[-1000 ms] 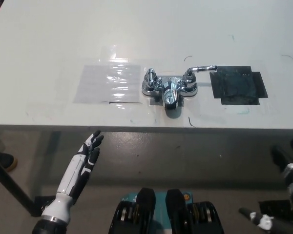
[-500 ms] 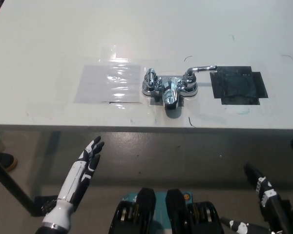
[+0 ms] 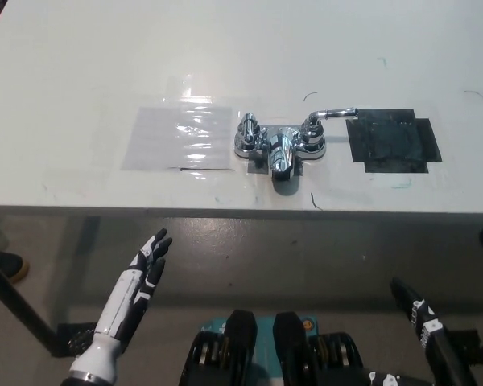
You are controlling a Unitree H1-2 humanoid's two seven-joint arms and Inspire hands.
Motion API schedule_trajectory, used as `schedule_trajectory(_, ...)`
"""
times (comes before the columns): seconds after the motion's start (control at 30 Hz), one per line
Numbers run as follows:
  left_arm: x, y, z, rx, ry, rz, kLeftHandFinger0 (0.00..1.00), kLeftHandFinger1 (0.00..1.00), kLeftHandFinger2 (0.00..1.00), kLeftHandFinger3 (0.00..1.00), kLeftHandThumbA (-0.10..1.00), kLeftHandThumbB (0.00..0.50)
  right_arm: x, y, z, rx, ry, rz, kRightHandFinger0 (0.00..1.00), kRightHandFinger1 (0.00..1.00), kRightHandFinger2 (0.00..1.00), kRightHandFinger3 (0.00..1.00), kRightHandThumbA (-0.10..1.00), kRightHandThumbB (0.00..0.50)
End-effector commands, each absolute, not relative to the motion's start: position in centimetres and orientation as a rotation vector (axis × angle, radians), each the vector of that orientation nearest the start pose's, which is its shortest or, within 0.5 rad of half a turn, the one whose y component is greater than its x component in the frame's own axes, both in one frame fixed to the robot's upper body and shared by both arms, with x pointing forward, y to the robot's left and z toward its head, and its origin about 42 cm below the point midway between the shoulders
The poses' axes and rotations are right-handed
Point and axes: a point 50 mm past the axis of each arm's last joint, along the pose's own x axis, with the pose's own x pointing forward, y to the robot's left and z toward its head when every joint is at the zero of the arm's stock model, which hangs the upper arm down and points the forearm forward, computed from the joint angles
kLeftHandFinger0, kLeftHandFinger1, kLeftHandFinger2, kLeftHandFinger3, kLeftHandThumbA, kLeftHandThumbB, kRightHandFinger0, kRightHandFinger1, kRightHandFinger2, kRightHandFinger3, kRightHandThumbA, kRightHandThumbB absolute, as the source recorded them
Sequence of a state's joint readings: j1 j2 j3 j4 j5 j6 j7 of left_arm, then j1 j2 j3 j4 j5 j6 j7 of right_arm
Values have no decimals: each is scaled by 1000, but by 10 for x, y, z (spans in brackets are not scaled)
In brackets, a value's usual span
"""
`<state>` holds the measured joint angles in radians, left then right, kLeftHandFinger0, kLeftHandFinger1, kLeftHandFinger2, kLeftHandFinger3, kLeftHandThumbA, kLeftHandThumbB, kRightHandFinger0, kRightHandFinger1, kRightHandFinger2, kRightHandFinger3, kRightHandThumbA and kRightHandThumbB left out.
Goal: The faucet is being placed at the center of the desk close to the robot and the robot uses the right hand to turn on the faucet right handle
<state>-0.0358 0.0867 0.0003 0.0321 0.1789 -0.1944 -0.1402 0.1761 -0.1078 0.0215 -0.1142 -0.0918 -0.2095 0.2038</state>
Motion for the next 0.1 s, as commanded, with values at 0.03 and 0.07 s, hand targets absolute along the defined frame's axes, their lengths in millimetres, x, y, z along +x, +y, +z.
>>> schedule_trajectory(0.03,293,228,115,281,-223,-137,1000,1000,1000,1000,1000,500,229,-237,109,-244,-190,218,1000,1000,1000,1000,1000,187)
schedule_trajectory(0.07,293,228,115,282,-223,-136,1000,1000,1000,1000,1000,500,229,-237,109,-243,-188,218,1000,1000,1000,1000,996,187)
